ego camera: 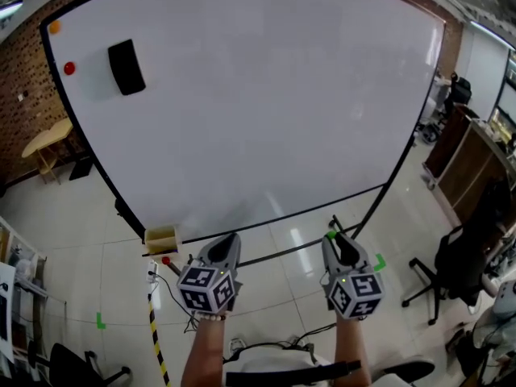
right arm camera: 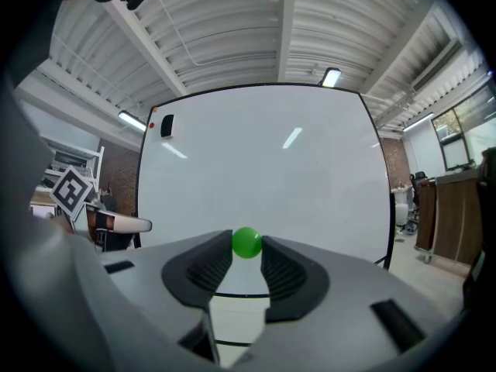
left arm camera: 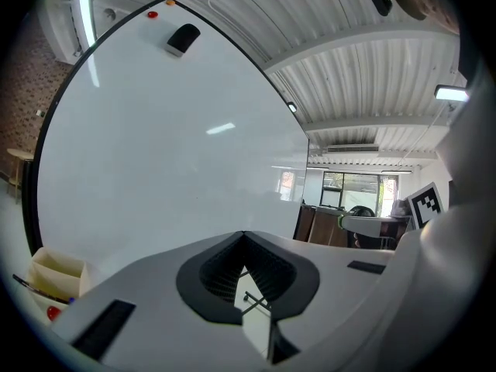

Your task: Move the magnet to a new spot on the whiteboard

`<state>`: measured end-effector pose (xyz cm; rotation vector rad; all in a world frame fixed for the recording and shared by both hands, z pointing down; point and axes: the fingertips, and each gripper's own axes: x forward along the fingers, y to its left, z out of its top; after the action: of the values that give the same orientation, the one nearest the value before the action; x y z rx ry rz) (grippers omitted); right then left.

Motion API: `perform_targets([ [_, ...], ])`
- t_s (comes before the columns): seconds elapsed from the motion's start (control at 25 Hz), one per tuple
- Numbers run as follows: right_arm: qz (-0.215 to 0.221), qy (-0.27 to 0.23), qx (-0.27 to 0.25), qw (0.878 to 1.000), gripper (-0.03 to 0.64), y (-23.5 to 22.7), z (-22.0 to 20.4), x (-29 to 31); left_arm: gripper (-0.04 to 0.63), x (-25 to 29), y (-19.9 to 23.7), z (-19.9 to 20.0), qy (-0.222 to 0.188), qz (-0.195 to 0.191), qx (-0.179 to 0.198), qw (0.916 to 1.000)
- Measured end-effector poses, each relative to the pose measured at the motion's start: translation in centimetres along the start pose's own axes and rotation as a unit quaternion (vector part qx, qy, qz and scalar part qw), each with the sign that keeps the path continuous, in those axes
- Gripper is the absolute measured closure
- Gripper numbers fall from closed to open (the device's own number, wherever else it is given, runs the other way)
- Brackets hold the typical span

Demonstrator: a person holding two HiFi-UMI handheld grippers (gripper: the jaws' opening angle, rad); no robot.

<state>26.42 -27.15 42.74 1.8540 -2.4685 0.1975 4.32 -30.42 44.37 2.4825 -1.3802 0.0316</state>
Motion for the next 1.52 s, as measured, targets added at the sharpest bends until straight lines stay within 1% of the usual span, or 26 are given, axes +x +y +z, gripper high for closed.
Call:
perform_targets([
  [0.52,0.027,-0.01,-0.013,0.999,0.48,1.6,1.2,1.2,0.606,-0.7,0.8,0.0,-0.008,0.012,-0.005,0.9999],
  [0.8,0.034,-0.012,-0.015,0.999,0.48,2.2,1.3,2.0,0.604,-0.7,1.6,0.5,-0.014,0.019,0.002,0.9997],
  [1.04,0.043,-0.013,-0.025,0.999,0.482,2.8,1.6,3.0,0.604,-0.6,2.3,0.7,-0.024,0.029,-0.016,0.9992],
  [1.28,0.054,-0.027,-0.055,0.997,0.482,3.9,3.5,5.3,0.604,-0.8,3.4,1.3,-0.028,0.037,-0.014,0.9988],
  [1.4,0.066,-0.044,-0.085,0.993,0.482,5.4,5.6,7.3,0.604,-1.1,4.0,1.4,-0.03,0.041,-0.014,0.9986],
  [1.52,0.081,-0.066,-0.128,0.986,0.48,7.6,8.8,9.6,0.604,-1.4,4.7,1.6,-0.031,0.045,-0.015,0.9984],
])
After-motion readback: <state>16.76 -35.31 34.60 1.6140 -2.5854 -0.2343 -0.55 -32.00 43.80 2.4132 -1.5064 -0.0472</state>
